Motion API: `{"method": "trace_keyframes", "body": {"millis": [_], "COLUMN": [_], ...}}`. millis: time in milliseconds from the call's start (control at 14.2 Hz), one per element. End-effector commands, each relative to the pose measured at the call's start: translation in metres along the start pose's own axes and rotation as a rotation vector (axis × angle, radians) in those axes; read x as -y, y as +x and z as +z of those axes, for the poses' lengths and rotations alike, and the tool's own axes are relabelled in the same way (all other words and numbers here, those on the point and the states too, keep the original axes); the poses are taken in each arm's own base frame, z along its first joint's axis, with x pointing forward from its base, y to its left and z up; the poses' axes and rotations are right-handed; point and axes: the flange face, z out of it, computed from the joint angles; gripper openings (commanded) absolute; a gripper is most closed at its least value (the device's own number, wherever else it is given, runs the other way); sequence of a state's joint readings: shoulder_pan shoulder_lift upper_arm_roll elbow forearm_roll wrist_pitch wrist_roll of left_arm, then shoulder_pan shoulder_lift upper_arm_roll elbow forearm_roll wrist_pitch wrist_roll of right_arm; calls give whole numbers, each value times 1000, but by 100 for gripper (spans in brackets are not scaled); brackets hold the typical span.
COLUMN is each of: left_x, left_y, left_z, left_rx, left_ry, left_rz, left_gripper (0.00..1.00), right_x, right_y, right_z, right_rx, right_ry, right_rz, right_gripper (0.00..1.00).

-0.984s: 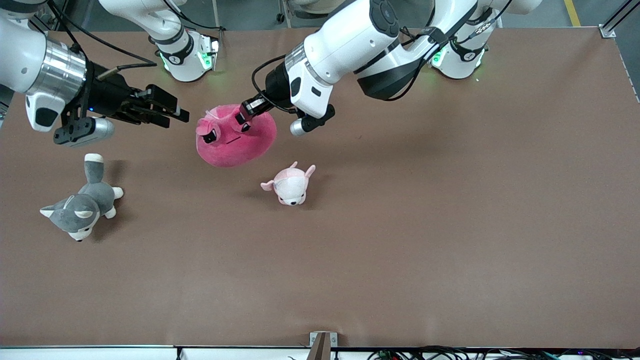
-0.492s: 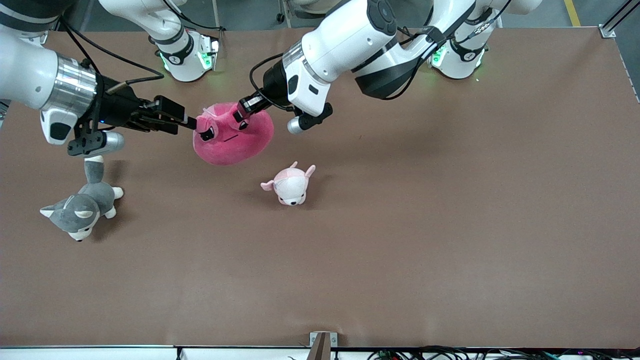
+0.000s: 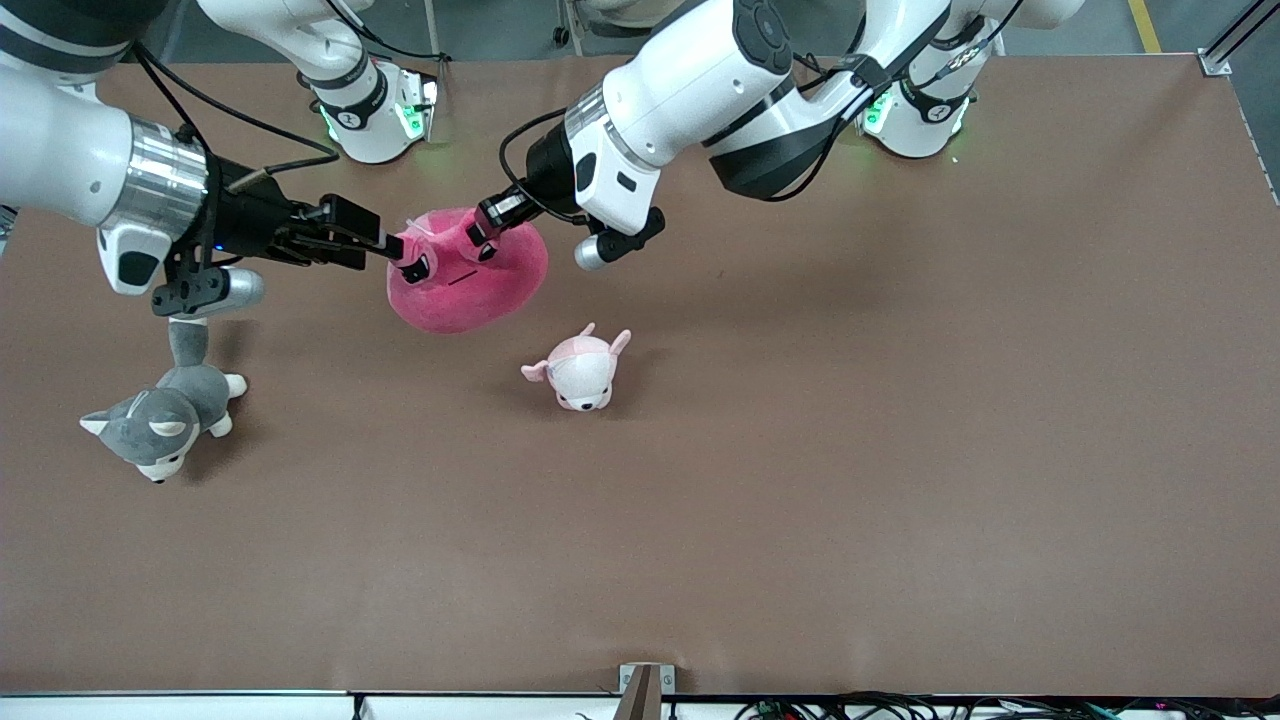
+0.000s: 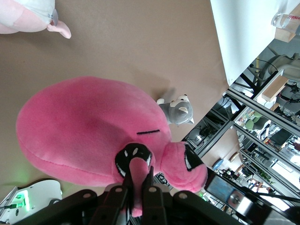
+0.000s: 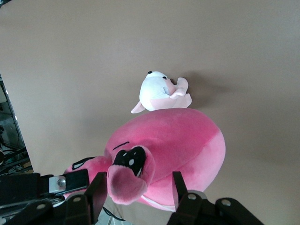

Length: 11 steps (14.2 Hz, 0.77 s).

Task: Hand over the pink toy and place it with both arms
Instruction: 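Grasp the pink plush with the right gripper while the left gripper holds, then open the left gripper and lower the plush with the right gripper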

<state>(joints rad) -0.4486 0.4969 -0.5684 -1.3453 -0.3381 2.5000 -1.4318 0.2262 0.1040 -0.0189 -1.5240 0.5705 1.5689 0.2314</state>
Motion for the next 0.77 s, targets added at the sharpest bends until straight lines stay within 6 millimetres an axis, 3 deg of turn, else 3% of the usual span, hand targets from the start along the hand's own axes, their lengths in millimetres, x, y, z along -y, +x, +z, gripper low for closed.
{"method": "trace_keyframes", "body": {"millis": [0, 351, 492, 562, 632, 703], "left_x": [-6, -5, -5, -4, -4, -4], "left_y": [-4, -2, -2, -2, -2, -3], "left_z": [-2, -1, -1, 0, 0, 0], "left_rx": [7, 3, 2, 1, 0, 2], "left_ry": [-18, -15, -13, -10, -10, -10], "left_rz": [-2, 0, 0, 1, 2, 3], "left_gripper": [0, 0, 0, 0, 0, 0], "right_x": [9, 13, 12, 13, 14, 15], "right_y": [0, 2, 2, 1, 1, 1], "right_z": [11, 28, 30, 31, 31, 29], "right_rx": [20, 55, 62, 63, 63, 59], "right_ry": [17, 9, 7, 7, 7, 8], "right_rz": [-7, -12, -31, -42, -48, -50], "right_gripper": [64, 64, 42, 18, 2, 1]}}
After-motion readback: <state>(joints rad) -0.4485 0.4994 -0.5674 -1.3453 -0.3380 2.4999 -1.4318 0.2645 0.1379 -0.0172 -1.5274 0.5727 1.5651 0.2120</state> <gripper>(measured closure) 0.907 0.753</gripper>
